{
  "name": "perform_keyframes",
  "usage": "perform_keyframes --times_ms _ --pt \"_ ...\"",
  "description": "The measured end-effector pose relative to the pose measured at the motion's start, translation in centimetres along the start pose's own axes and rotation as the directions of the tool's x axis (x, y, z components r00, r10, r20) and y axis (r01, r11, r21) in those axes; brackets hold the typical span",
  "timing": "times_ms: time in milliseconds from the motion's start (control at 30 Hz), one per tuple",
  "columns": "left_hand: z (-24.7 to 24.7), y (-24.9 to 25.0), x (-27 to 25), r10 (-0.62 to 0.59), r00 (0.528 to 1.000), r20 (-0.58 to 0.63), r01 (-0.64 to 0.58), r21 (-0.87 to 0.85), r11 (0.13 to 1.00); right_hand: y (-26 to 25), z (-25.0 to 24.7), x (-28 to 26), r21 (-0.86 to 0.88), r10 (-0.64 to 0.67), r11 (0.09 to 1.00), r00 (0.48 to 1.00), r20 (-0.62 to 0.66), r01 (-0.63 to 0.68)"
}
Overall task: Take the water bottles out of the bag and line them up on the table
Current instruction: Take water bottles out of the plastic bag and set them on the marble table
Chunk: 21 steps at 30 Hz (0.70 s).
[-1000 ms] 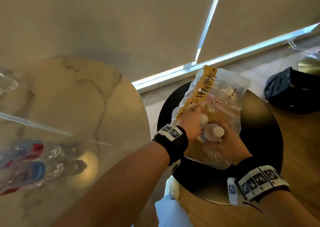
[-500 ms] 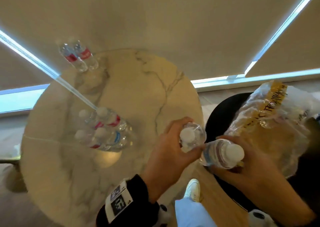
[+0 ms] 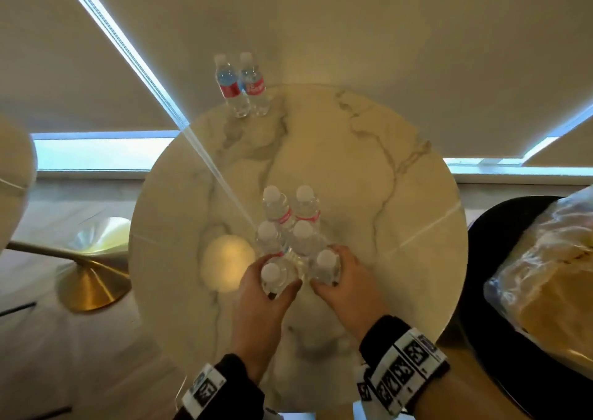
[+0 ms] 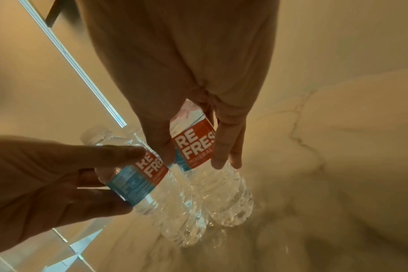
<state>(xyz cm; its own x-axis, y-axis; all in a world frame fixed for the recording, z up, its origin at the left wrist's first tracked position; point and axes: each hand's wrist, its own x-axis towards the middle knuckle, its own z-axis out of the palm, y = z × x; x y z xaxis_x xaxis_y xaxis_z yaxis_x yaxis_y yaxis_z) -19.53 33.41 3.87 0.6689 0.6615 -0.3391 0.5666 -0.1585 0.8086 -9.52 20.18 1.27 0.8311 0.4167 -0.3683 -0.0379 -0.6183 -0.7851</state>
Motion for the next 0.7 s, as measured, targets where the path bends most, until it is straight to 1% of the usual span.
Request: perform_keyframes --times_ms 100,167,200,233,267,300,333,367,400,433,467,533,600,667,700 --pt "0.1 0.0 0.8 -0.009 0.999 0.051 0.014 -0.082 0.997 0.2 0.5 0.5 -0.015 0.018 1.000 1.000 -0.007 -0.018" --pt "0.1 -0.3 1.0 -0.046 0.994 0.104 0.050 -0.037 0.998 0.6 0.3 0.3 -0.050 0.021 0.999 0.999 0.025 -0.020" --pt "-0.1 -0.5 1.0 -0.083 0.988 0.129 0.079 0.034 0.996 0.7 0.0 0.1 -0.072 0.027 0.997 0.998 0.053 -0.023" --pt "-0.3 -0.9 0.9 -0.134 0.979 0.154 0.112 0.144 0.983 0.7 -0.5 -0.3 -0.079 0.043 0.996 0.996 0.084 -0.037" --pt "-0.5 -1.1 0.9 -0.184 0.964 0.190 0.124 0.287 0.950 0.9 -1.3 -0.8 -0.069 0.068 0.996 0.992 0.106 -0.061" --pt "-0.9 -1.5 0.7 -0.235 0.945 0.228 0.120 0.426 0.897 1.1 -1.9 -1.3 -0.051 0.081 0.996 0.990 0.115 -0.075" --pt "-1.2 -1.6 0.5 -0.271 0.921 0.279 0.079 0.547 0.833 1.6 -3.1 -2.0 -0.027 0.090 0.996 0.991 0.098 -0.087" --pt "-1.1 -1.6 0.3 -0.281 0.902 0.328 0.014 0.627 0.779 2.2 -4.5 -2.7 -0.001 0.089 0.996 0.995 0.055 -0.089" --pt "-1.0 -1.4 0.0 -0.276 0.885 0.375 -0.054 0.671 0.740 3.1 -6.0 -3.5 0.012 0.094 0.995 0.996 -0.003 -0.094" --pt "-0.5 -1.2 -0.4 -0.256 0.871 0.419 -0.119 0.686 0.718 4.2 -7.7 -4.2 0.023 0.105 0.994 0.991 -0.078 -0.104" --pt "0.4 -0.7 -0.8 -0.233 0.853 0.466 -0.177 0.679 0.713 5.4 -9.5 -5.0 0.042 0.146 0.989 0.976 -0.164 -0.141" --pt "3.2 1.0 -1.9 -0.157 0.813 0.560 -0.285 0.619 0.732 8.3 -13.5 -6.6 0.088 0.230 0.973 0.917 -0.327 -0.213" --pt "7.4 3.6 -3.2 -0.071 0.747 0.661 -0.379 0.510 0.772 11.1 -17.7 -7.6 0.119 0.309 0.950 0.828 -0.468 -0.288" --pt "12.5 6.3 -4.5 0.021 0.684 0.729 -0.452 0.401 0.797 15.0 -22.0 -7.4 0.206 0.433 0.900 0.729 -0.530 -0.385" --pt "15.3 7.6 -4.9 0.067 0.665 0.744 -0.475 0.353 0.806 17.3 -24.0 -6.8 0.263 0.511 0.857 0.660 -0.551 -0.443"
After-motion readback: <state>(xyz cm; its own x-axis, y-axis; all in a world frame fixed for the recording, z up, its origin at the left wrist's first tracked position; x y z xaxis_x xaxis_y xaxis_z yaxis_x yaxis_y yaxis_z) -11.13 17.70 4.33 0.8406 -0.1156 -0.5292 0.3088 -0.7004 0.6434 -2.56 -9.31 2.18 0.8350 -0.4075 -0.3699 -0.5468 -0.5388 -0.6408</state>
